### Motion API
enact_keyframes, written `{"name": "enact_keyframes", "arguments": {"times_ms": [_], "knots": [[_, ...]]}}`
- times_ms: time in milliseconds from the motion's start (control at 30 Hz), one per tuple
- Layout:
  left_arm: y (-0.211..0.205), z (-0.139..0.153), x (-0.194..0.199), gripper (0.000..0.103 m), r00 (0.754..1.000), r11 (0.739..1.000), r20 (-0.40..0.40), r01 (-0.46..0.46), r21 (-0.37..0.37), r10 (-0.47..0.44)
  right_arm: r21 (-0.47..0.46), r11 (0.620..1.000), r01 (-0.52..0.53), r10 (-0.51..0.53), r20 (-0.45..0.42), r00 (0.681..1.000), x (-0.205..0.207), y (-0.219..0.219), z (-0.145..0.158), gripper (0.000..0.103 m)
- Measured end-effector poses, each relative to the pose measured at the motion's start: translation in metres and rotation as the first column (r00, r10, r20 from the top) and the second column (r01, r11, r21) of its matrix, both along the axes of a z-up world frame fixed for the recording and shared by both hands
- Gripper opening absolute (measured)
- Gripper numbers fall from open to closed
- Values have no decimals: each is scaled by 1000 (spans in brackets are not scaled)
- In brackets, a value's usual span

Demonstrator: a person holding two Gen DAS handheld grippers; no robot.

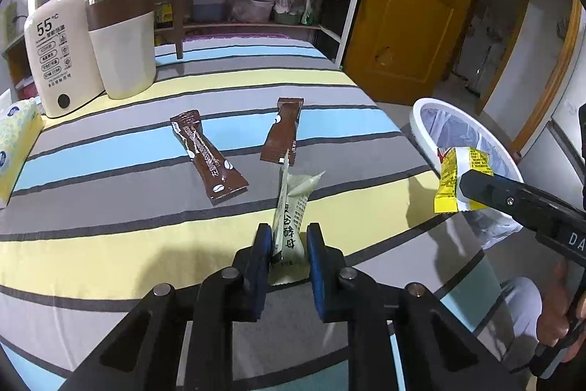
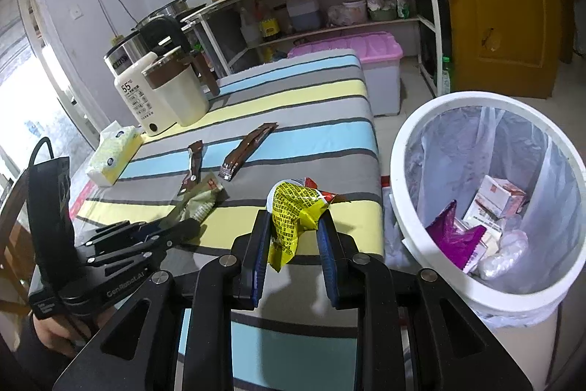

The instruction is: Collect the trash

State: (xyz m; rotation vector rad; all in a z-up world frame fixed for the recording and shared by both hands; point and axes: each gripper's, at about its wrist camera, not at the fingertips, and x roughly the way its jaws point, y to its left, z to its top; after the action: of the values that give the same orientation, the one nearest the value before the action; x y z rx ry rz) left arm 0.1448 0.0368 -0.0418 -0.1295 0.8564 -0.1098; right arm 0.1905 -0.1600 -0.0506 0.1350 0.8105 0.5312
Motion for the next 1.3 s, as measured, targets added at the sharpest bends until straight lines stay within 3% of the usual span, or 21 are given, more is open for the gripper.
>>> {"name": "enact_keyframes", "arguments": {"times_ms": [400, 833, 1300], "knots": [[-20, 28, -15, 15, 997, 999, 75, 13, -34, -10, -7, 1000, 21, -21, 58, 998, -19, -20, 17, 27], [-30, 23, -22, 13, 997, 999, 59, 42, -17, -41, -4, 999, 33, -33, 65, 997, -26, -32, 19, 26], [-36, 42, -26, 11, 992, 998, 110, 59, -24, -56, 1, 999, 49, -49, 73, 996, -28, -41, 23, 27]]}}
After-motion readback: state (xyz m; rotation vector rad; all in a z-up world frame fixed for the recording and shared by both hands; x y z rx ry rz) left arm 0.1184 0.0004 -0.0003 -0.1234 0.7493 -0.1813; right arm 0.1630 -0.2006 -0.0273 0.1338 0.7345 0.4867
